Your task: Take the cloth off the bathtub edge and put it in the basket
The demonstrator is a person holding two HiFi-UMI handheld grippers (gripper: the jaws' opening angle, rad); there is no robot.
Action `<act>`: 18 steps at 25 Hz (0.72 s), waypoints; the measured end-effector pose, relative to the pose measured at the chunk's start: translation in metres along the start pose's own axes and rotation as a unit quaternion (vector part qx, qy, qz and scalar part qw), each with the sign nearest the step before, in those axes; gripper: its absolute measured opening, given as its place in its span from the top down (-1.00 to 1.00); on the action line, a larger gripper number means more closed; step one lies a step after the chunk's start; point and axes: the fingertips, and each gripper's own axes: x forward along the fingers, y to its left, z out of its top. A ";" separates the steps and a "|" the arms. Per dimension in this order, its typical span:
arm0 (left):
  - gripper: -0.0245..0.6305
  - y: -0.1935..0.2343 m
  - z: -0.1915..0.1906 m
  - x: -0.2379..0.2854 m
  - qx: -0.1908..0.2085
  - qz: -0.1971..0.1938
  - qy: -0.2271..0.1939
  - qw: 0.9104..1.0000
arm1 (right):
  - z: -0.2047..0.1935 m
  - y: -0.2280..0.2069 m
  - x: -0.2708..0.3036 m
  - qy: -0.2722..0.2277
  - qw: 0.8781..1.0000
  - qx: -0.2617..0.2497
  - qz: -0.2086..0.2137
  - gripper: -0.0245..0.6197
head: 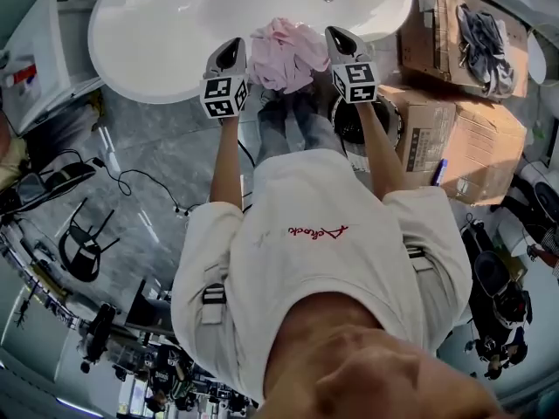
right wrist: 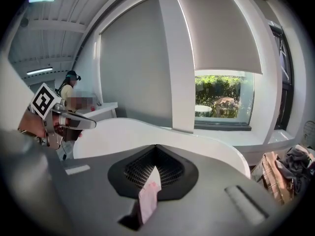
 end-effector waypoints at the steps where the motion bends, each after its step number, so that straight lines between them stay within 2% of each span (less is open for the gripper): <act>1: 0.92 0.001 -0.008 0.002 -0.003 -0.002 0.006 1.000 | -0.007 0.002 0.002 0.007 1.000 0.001 0.001 0.90; 14: 0.92 -0.001 -0.110 0.014 -0.043 -0.021 0.078 0.996 | -0.105 0.023 0.016 0.082 0.996 0.032 0.006 0.90; 18: 0.93 -0.003 -0.130 0.020 -0.050 -0.026 0.093 0.994 | -0.126 0.030 0.021 0.098 0.994 0.039 0.012 0.90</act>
